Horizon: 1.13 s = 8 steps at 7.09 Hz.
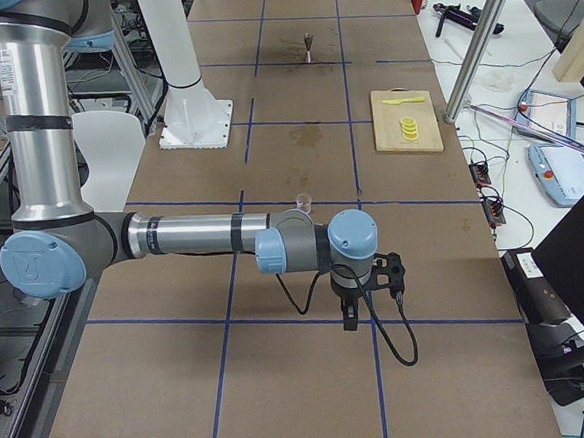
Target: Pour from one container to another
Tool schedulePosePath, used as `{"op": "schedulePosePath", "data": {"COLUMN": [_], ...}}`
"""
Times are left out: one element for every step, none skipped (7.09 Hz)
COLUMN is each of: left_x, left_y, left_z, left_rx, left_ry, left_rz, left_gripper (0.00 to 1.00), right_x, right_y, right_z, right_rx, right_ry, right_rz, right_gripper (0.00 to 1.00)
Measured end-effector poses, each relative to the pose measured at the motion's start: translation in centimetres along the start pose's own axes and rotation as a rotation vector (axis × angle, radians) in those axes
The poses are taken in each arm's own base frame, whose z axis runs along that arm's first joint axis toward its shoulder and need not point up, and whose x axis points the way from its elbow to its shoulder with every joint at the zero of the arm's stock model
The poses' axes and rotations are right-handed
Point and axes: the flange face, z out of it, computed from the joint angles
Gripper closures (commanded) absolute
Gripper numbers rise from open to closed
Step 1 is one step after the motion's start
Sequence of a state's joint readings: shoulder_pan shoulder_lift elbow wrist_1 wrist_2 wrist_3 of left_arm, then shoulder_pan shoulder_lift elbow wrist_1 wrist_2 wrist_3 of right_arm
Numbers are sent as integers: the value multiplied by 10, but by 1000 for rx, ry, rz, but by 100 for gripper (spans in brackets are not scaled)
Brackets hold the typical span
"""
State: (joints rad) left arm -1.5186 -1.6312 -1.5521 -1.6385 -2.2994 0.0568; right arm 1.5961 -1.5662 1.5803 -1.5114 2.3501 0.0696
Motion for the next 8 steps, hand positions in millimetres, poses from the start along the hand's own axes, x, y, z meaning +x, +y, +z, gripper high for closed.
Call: {"op": "schedulePosePath", "data": {"left_x": [0, -1, -1, -1, 0, 1, 2, 2], "left_y": [0, 0, 0, 0, 0, -1, -2, -2], "left_z": [0, 1, 1, 1, 0, -1, -2, -2], "left_rx": [-1, -2, -2, -2, -1, 1, 3, 4], "left_ry": [0, 0, 0, 1, 1, 1, 1, 2], "left_rz": [-1, -1, -3, -11, -33, -66, -97, -117], "left_gripper": [0, 0, 0, 0, 0, 0, 0, 0], "right_x": [0, 0, -1, -1, -2, -2, -3, -3], "right_y": [0, 0, 0, -1, -1, -3, -4, -4], "right_z": [0, -1, -1, -1, -2, -3, -3, -3], "right_rx": [2, 3, 3, 4, 6, 8, 9, 9], "right_ry": [0, 0, 0, 0, 0, 0, -1, -1], "right_rz": [1, 2, 2, 1, -1, -2, -3, -4], "right_gripper": [0, 0, 0, 0, 0, 0, 0, 0]}}
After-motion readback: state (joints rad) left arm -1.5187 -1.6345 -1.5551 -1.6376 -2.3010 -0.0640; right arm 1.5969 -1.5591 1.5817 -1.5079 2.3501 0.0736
